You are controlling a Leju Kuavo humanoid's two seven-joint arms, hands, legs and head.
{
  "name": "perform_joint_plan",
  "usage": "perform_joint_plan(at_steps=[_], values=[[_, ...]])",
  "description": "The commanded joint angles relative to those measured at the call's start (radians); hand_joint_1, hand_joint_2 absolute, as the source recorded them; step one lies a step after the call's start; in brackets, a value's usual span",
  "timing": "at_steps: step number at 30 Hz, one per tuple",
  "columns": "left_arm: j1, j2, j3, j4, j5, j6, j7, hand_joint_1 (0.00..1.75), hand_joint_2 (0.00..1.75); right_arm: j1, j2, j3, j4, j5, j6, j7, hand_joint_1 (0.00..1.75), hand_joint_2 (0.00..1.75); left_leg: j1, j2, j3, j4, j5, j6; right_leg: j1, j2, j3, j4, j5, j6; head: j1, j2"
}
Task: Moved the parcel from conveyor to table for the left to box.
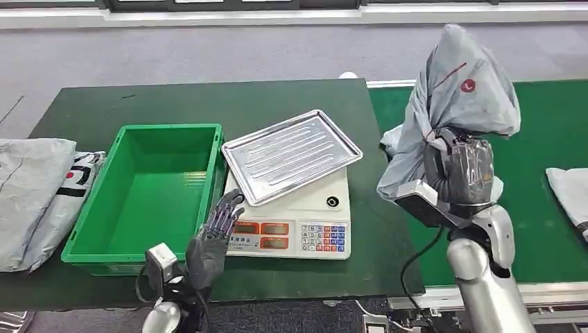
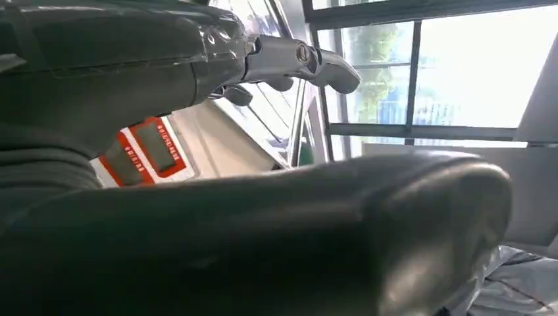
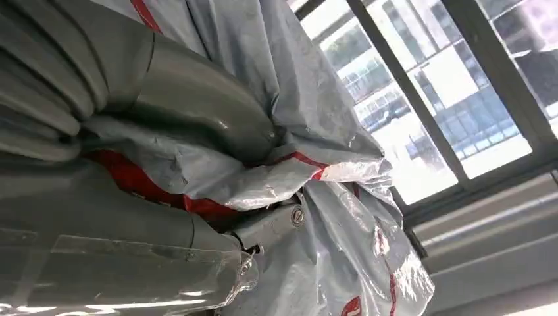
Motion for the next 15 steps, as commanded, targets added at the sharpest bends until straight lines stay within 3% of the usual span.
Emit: perform_joint_plan(at_steps=[1,9,15], values=[[-0.094,-0.001,-0.071,0.149,0.001,-0.007,0.002,0.00,0.00,-0.484,0.090,0.073,0.679,0.075,-0.024,0.008,1.75,1.75,-0.001,0.009,0.001,-0.001,0.002,0.001,-0.001,0.009,-0.002,-0.001,0.004,0.000,0.000,0.000],[-0.149,-0.006,-0.100,0.184,0.003,-0.012,0.003,0.00,0.00,-0.564,0.199,0.126,0.884,0.074,-0.040,0.001,1.75,1.75,-0.001,0.002,0.001,-0.001,0.006,0.002,-0.001,0.003,0.000,0.000,0.006,0.001,0.000,0.000],[-0.197,-0.001,-0.117,0.240,0.018,-0.014,-0.010,0.00,0.00,-0.545,0.316,0.144,0.993,-0.077,0.015,-0.179,1.75,1.75,0.000,0.003,0.001,-0.003,0.007,0.001,0.000,0.003,0.000,-0.002,0.007,0.001,0.000,0.000]])
